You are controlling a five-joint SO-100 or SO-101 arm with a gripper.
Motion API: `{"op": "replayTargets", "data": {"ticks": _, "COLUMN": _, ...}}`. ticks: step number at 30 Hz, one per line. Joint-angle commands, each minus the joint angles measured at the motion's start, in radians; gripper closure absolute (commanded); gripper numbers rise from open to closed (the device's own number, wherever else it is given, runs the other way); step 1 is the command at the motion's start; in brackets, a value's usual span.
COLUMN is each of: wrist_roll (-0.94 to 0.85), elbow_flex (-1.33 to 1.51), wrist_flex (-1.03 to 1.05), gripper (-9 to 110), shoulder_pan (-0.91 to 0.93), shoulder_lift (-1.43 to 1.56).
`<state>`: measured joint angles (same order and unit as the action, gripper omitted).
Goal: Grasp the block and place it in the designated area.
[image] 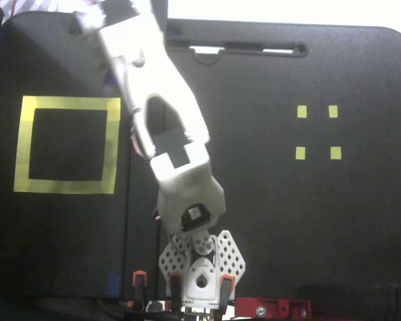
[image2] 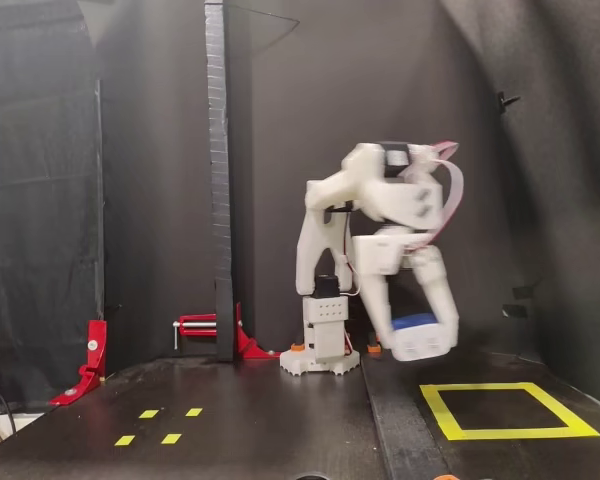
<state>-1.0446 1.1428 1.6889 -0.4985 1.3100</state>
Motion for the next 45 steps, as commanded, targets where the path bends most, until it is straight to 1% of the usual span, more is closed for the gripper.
{"op": "replayTargets", "data": {"ticks": 1, "wrist_roll": 0.038, "elbow_flex": 0.005, "wrist_flex": 0.003, "gripper": 79, "shoulder_pan": -0.061, "shoulder_lift": 0.058}}
{"op": "replayTargets", "data": {"ticks": 14, "wrist_roll": 0.219, "elbow_flex": 0.028, "wrist_flex": 0.029, "gripper": 79, "shoulder_pan": -0.255, "shoulder_lift": 0.058}}
{"op": "replayTargets", "data": {"ticks": 22, "wrist_roll": 0.275, "elbow_flex": 0.029, "wrist_flex": 0.049, "gripper": 79, "shoulder_pan": -0.334, "shoulder_lift": 0.054}}
{"op": "replayTargets", "data": {"ticks": 34, "wrist_roll": 0.287, "elbow_flex": 0.031, "wrist_flex": 0.032, "gripper": 79, "shoulder_pan": -0.339, "shoulder_lift": 0.034}}
{"op": "replayTargets", "data": {"ticks": 45, "wrist_roll": 0.316, "elbow_flex": 0.031, "wrist_flex": -0.087, "gripper": 79, "shoulder_pan": -0.360, "shoulder_lift": -0.127}}
